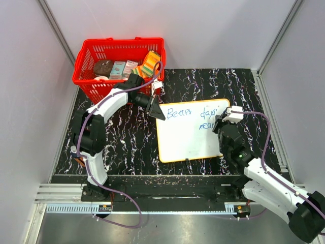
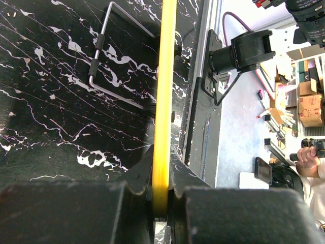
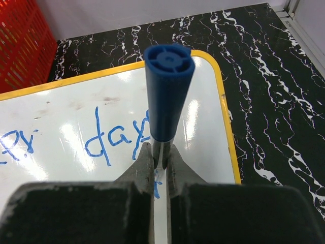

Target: Write a sentence on the whiteboard

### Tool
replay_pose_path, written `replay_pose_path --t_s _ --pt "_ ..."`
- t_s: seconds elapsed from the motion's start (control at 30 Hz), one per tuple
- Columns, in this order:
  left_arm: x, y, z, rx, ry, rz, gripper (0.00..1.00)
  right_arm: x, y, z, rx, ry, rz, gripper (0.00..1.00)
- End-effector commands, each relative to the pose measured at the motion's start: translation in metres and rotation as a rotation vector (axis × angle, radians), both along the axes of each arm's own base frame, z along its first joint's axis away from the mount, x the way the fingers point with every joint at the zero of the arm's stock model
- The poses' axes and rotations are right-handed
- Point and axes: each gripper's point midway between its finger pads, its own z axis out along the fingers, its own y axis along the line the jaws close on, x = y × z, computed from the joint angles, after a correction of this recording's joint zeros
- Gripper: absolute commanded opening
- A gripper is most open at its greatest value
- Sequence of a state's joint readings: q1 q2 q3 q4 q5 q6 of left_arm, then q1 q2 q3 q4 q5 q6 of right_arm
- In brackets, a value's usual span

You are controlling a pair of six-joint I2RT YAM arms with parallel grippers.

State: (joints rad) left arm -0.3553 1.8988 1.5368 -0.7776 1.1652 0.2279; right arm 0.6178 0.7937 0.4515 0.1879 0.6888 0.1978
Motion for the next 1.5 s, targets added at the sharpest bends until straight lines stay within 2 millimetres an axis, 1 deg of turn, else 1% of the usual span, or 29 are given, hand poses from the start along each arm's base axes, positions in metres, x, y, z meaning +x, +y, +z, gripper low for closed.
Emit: replay_pose_path --t_s 0.0,0.13,0.3,0.47,0.8,1.03,1.17,1.23,1.27,1.3,1.37,1.4,1.47 --pt "0.029 0.008 -0.004 0.119 -0.258 0.041 0.00 0.007 -0.001 0.018 0.017 -0.041 -0.021 0.00" --pt "0.028 0.008 -0.004 0.118 -0.254 0.041 0.00 0.008 -0.006 0.015 0.005 -0.034 -0.044 0.00" --pt "0.029 0.008 -0.005 0.119 -0.256 0.041 0.00 0.008 -0.010 0.016 0.002 -0.039 -0.054 0.00" --pt "0.029 0.007 -0.004 0.119 -0.259 0.040 0.00 0.006 -0.015 0.014 0.003 -0.033 -0.067 0.00" --pt "0.029 0.007 -0.005 0.122 -0.257 0.041 0.00 -0.001 -0.015 -0.004 0.019 0.011 -0.057 0.00" --pt "0.029 0.008 -0.006 0.123 -0.256 0.041 0.00 -0.004 -0.015 -0.012 0.028 0.031 -0.053 0.00" --pt "0.029 0.007 -0.005 0.122 -0.259 0.042 0.00 -0.003 -0.015 -0.002 0.033 0.009 -0.051 0.00" --pt "0.029 0.007 -0.005 0.122 -0.260 0.041 0.00 -0.004 -0.015 0.014 0.044 -0.022 -0.043 0.00" --pt "0.029 0.008 -0.006 0.123 -0.258 0.040 0.00 -0.005 -0.016 0.019 0.048 -0.029 -0.043 0.00" --pt "0.029 0.008 -0.006 0.123 -0.257 0.040 0.00 -0.007 -0.017 0.033 0.069 -0.059 -0.041 0.00" --pt "0.029 0.007 -0.006 0.124 -0.256 0.040 0.00 -0.010 -0.017 0.041 0.081 -0.070 -0.030 0.00" --pt "0.029 0.008 -0.006 0.125 -0.258 0.041 0.00 -0.014 -0.020 0.052 0.100 -0.098 -0.030 0.00" --pt "0.030 0.008 -0.007 0.125 -0.259 0.040 0.00 -0.020 -0.021 0.059 0.120 -0.114 -0.022 0.00"
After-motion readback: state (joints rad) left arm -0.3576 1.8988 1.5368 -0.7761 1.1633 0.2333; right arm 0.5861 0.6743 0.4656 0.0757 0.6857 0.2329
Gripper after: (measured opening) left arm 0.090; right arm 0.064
